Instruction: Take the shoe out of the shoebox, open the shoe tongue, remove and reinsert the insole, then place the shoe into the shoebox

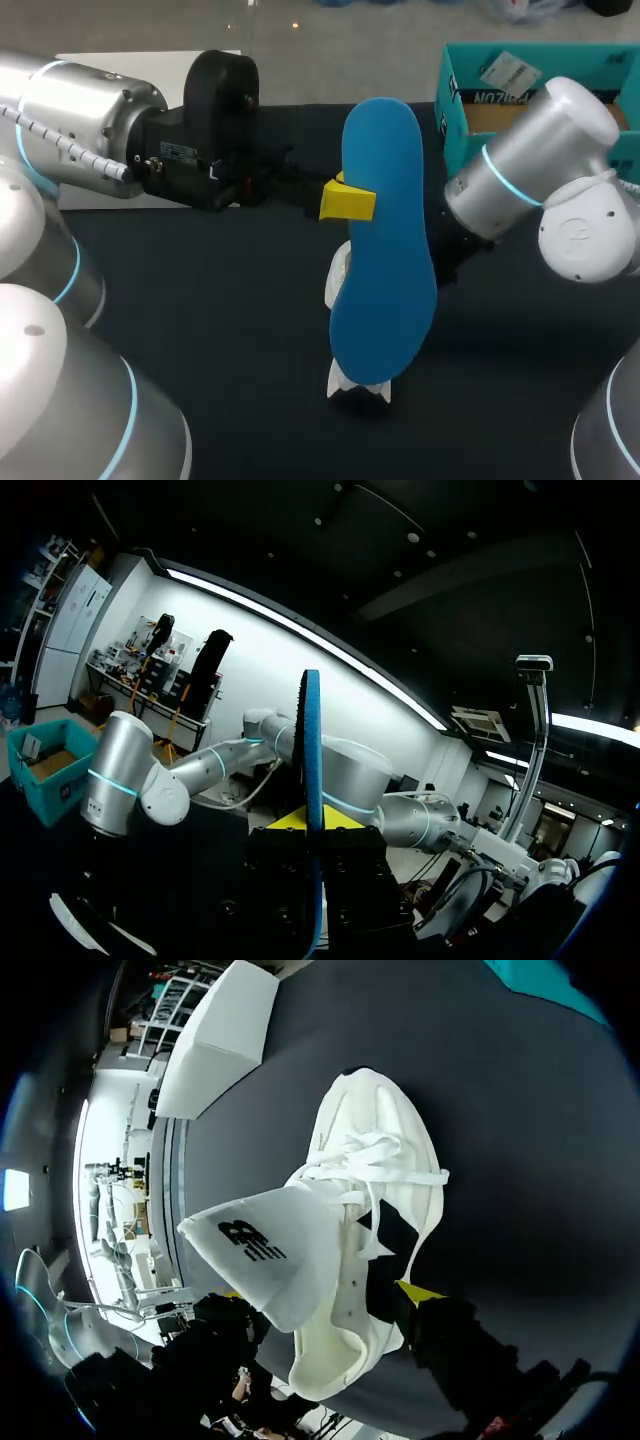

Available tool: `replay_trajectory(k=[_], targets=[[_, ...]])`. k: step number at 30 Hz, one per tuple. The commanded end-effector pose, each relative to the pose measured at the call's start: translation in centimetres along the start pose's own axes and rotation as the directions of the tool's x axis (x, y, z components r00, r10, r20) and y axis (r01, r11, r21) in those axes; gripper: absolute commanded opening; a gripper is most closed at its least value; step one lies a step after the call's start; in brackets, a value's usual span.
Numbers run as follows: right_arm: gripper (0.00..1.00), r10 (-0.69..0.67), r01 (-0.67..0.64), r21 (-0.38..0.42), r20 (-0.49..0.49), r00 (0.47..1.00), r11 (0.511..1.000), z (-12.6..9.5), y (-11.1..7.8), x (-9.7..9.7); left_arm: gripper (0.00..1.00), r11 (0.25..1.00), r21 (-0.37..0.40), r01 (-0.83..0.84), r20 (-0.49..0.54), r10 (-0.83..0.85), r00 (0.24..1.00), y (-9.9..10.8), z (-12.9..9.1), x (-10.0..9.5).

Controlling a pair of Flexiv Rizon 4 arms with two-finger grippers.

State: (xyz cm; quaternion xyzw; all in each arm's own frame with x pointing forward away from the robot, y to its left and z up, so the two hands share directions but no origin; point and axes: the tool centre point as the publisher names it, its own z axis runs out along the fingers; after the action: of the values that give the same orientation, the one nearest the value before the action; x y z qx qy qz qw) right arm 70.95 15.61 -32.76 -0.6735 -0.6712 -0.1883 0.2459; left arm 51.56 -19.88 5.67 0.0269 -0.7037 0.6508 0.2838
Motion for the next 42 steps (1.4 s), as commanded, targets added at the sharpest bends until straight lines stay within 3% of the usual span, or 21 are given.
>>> replay_trajectory(k=[1, 7, 21, 28, 34, 36, 39, 42], targets=[[1.0, 0.025, -0.032, -0.043, -0.156, 0.987, 0.999, -4.2, -1.6, -1.0, 0.0, 1.0, -0.003, 0.001, 0.002, -0.001, 1.0, 0.0, 0.0, 0.0], [1.0, 0.083, -0.094, -0.041, -0.222, 0.971, 0.995, -6.8, -1.6, -0.1, 0.0, 1.0, -0.003, 0.001, 0.002, -0.001, 1.0, 0.0, 0.0, 0.0], [1.0, 0.089, -0.104, -0.05, -0.238, 0.967, 0.993, -6.8, -1.7, -0.1, 0.0, 1.0, -0.003, 0.001, 0.002, -0.001, 1.0, 0.0, 0.0, 0.0], [1.0, -0.053, -0.047, -0.245, -0.388, 0.92, 0.968, -11.3, -1.2, 0.2, 0.0, 1.0, -0.003, 0.001, 0.002, -0.001, 1.0, 0.0, 0.0, 0.0], [1.0, -0.036, -0.093, -0.248, -0.47, 0.882, 0.964, -13.8, -0.5, -0.1, 0.0, 1.0, -0.003, 0.001, 0.002, -0.001, 1.0, 0.0, 0.0, 0.0], [1.0, -0.033, -0.112, -0.239, -0.53, 0.847, 0.965, -14.5, -0.6, 0.1, 0.0, 1.0, -0.003, 0.001, 0.002, -0.001, 1.0, 0.0, 0.0, 0.0], [1.0, -0.025, -0.12, -0.196, -0.61, 0.792, 0.973, -16.0, -1.0, 0.9, 0.0, 1.0, -0.003, 0.001, 0.002, -0.001, 1.0, 0.0, 0.0, 0.0], [1.0, -0.06, -0.086, -0.204, -0.617, 0.785, 0.975, -17.4, -1.5, 1.8, 0.0, 1.0, -0.003, 0.001, 0.002, -0.001, 1.0, 0.0, 0.0, 0.0]])
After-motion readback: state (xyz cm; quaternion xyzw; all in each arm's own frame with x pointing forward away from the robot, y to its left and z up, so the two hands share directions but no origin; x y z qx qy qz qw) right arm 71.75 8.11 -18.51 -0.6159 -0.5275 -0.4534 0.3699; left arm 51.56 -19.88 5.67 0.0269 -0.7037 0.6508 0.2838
